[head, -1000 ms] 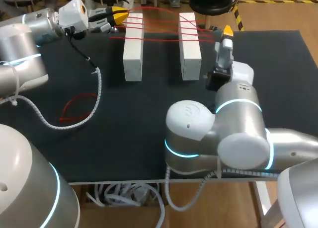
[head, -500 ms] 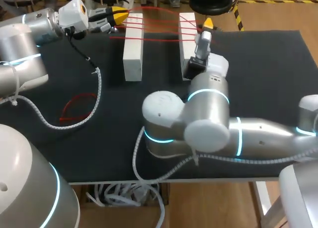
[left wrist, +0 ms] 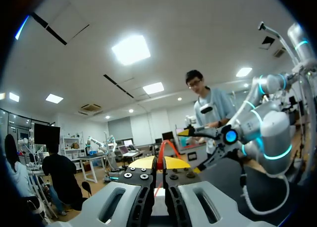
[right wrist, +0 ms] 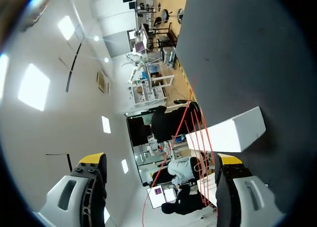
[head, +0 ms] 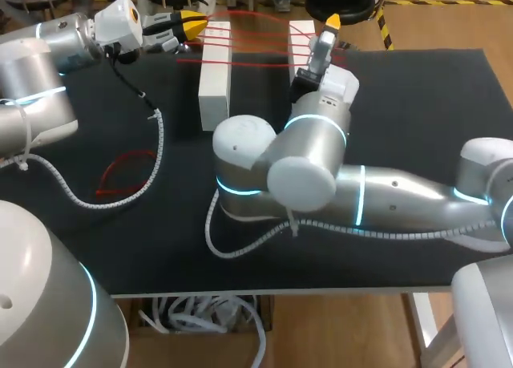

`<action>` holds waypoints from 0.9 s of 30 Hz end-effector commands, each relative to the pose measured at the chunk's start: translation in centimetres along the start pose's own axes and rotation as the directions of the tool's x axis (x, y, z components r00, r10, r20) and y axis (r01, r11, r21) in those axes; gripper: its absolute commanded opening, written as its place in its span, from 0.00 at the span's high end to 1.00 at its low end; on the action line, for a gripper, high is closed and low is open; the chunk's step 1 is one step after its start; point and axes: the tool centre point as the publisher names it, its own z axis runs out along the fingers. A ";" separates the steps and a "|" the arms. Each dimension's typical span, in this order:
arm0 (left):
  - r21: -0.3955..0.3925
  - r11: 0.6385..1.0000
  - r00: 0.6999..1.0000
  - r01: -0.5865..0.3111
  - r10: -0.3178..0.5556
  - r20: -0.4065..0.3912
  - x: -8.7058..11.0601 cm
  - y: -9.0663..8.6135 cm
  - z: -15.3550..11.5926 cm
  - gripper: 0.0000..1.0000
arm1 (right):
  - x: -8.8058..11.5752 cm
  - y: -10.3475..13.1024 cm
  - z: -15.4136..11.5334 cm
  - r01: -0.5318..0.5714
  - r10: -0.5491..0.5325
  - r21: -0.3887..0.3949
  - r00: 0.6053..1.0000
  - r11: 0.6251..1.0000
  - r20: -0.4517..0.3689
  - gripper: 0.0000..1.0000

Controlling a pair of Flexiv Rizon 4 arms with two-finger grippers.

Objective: Grab the tape and strap the tape.

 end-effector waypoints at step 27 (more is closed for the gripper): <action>0.004 1.000 1.000 -0.003 0.003 -0.001 0.0 0.2 0.0 1.00 | 3.1 3.4 2.5 0.061 -0.059 0.062 0.998 0.996 -0.019 0.13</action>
